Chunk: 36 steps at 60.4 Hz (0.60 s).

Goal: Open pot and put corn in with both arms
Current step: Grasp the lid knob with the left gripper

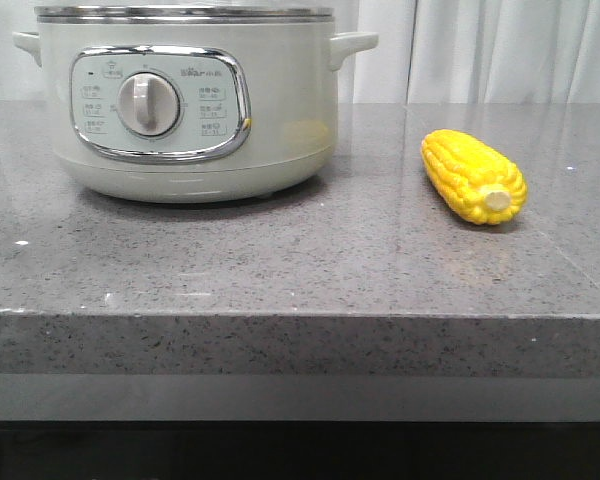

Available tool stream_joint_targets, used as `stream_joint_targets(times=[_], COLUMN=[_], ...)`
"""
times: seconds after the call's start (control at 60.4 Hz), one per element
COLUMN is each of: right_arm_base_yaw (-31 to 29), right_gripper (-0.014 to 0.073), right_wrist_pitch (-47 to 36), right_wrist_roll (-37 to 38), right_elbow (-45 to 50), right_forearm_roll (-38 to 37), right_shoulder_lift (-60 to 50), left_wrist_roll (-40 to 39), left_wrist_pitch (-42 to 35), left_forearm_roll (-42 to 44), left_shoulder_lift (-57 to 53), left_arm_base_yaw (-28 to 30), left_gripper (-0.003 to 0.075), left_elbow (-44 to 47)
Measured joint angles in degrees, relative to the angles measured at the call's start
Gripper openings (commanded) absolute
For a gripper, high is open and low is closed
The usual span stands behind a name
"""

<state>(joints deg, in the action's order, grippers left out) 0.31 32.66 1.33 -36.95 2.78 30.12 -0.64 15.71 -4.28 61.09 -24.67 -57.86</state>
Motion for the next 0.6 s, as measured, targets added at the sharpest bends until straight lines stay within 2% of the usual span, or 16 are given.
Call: stream_joint_targets(times=[0.165,0.596], right_arm_base_yaw=[0.00,0.00], right_gripper=[0.0591,0.0591], right_wrist_pitch=[0.00,0.00], right_wrist_roll=[0.00,0.00], right_elbow=[0.00,0.00], right_forearm_roll=[0.00,0.00], right_shoulder_lift=[0.00,0.00], left_wrist_roll=[0.00,0.00], left_wrist_pitch=[-0.64,-2.78], left_forearm_roll=[-0.45,-1.33], left_shoulder_lift=[8.08,26.56], left_arm_base_yaw=[-2.33,-2.47], left_gripper=[0.0523,0.0523], left_elbow=[-6.10,-22.99])
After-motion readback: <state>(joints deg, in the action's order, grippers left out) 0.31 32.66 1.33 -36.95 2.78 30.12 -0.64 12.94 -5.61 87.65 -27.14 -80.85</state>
